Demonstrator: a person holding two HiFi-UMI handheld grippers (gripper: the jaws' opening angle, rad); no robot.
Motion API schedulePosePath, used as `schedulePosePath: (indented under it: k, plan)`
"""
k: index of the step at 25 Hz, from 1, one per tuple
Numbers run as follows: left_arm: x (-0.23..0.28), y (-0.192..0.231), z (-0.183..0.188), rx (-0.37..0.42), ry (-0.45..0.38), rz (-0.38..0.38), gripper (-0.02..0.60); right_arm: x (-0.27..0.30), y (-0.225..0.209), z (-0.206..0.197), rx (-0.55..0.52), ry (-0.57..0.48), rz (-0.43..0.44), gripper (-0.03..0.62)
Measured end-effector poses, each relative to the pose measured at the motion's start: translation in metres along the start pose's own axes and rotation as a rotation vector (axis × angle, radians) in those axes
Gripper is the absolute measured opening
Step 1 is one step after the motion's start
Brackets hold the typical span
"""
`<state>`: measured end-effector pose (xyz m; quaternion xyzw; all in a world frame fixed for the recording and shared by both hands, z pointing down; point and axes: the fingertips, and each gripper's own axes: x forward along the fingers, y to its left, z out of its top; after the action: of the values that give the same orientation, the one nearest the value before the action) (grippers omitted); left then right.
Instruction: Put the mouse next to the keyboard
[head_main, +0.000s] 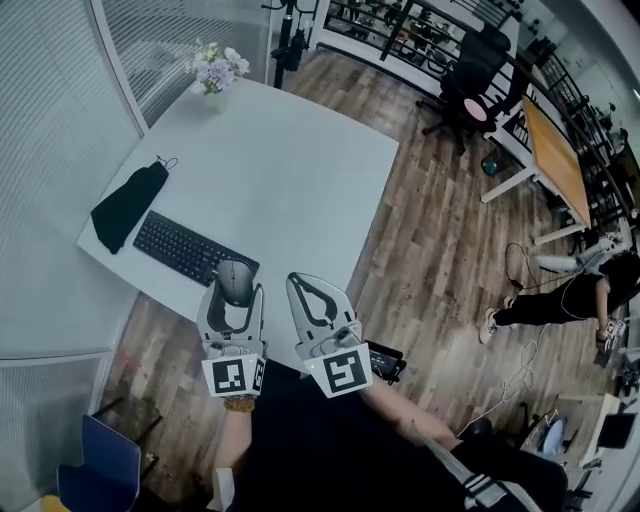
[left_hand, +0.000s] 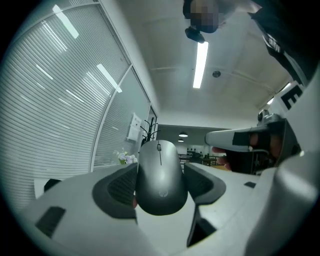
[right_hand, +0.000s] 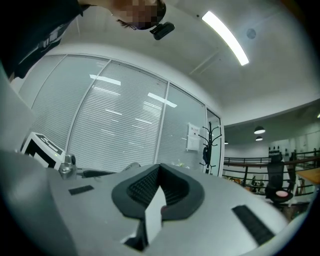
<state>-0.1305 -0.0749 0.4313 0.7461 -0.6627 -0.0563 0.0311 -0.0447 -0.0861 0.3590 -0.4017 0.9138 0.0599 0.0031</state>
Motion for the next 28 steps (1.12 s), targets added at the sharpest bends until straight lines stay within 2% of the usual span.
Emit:
schedulePosePath:
  k: [9, 19, 28]
  plan:
    - [0.026, 0.001, -0.012, 0.015, 0.031, -0.034, 0.296, 0.021, -0.026, -0.007, 0.006, -0.01, -0.048, -0.002]
    - [0.039, 0.002, -0.03, 0.03, 0.064, -0.063, 0.296, 0.029, -0.026, -0.008, 0.023, -0.039, -0.059, -0.002]
    - [0.044, -0.003, -0.049, 0.015, 0.108, -0.075, 0.296, 0.029, -0.031, -0.013, 0.009, -0.02, -0.065, -0.002]
